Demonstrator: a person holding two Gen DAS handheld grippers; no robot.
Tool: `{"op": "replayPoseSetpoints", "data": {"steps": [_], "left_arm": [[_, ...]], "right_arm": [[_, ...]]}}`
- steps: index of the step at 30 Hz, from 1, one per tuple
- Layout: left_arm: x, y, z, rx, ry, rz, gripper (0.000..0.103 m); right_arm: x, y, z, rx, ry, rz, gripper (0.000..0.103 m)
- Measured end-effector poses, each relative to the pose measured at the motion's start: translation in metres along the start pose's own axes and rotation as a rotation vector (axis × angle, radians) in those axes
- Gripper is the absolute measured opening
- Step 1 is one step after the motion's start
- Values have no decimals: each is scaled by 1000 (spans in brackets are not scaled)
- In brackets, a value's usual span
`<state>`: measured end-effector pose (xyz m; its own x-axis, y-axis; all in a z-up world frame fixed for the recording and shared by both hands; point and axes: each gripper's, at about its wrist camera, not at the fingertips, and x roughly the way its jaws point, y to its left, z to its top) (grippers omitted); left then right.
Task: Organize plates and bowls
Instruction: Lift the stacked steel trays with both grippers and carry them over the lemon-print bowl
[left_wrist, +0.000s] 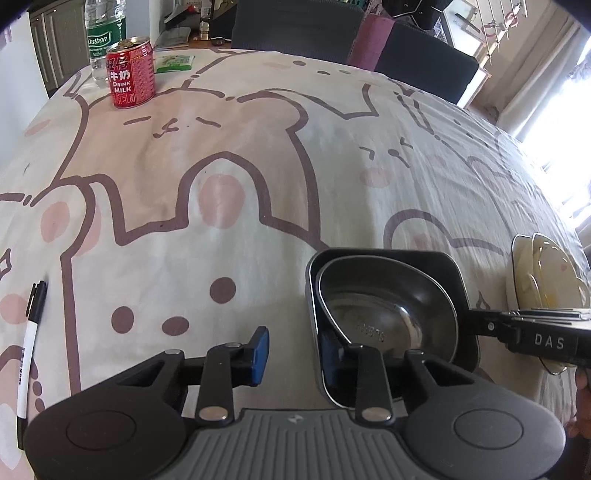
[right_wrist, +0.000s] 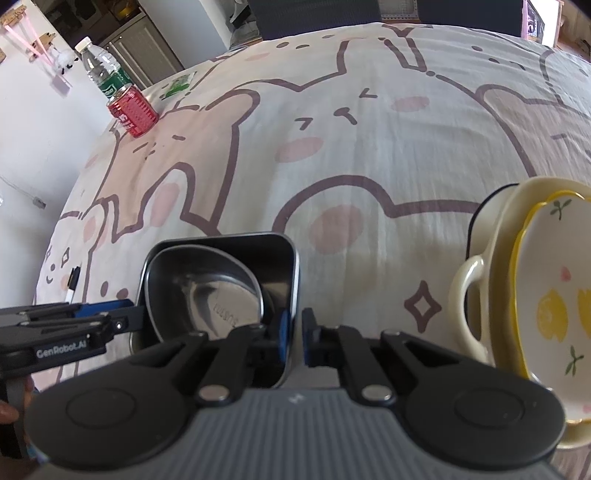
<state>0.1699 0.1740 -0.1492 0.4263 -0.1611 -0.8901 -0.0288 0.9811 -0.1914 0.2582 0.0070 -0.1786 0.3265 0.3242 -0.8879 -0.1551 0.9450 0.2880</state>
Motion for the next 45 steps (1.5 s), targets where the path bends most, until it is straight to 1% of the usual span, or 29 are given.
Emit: {"op": "replayPoseSetpoints", "data": {"steps": [3, 5, 7, 10, 13, 15, 20, 25, 28, 32, 40, 45], "left_arm": [[4, -1, 1, -6, 2, 4, 30], [5, -1, 1, -20, -1, -8, 23], [6, -2, 0, -38, 2, -42, 5], [5, -6, 0, -36, 6, -30, 4], [4, -3, -1, -63, 17, -39, 4], [0, -2, -2, -79, 11, -50, 4], [-18, -4, -1, -124, -37, -84, 4], [-41, -16, 8, -151, -108, -129, 5], [-52, -31, 14, -153, -143, -173, 6], [-58, -61, 22, -124, -167, -225, 7], [-57, -132, 25, -54, -175, -312, 8], [-50, -170, 24, -19, -168, -339, 8]], "right_arm": [[0, -1, 0, -3, 2, 2, 8], [0, -1, 1, -1, 5, 7, 6], [0, -1, 1, -5, 6, 9, 5], [0, 1, 1, -14, 6, 12, 5], [-2, 1, 2, -20, 2, 22, 5], [-6, 1, 3, -25, -8, 32, 5], [-22, -1, 7, -40, -46, 56, 5], [-53, -8, 13, -50, -118, 93, 5], [-71, -20, 15, -37, -161, 110, 5], [-97, -47, 14, -9, -210, 119, 5], [-144, -109, 1, 66, -286, 92, 5], [-166, -147, -9, 114, -335, 74, 5]]}}
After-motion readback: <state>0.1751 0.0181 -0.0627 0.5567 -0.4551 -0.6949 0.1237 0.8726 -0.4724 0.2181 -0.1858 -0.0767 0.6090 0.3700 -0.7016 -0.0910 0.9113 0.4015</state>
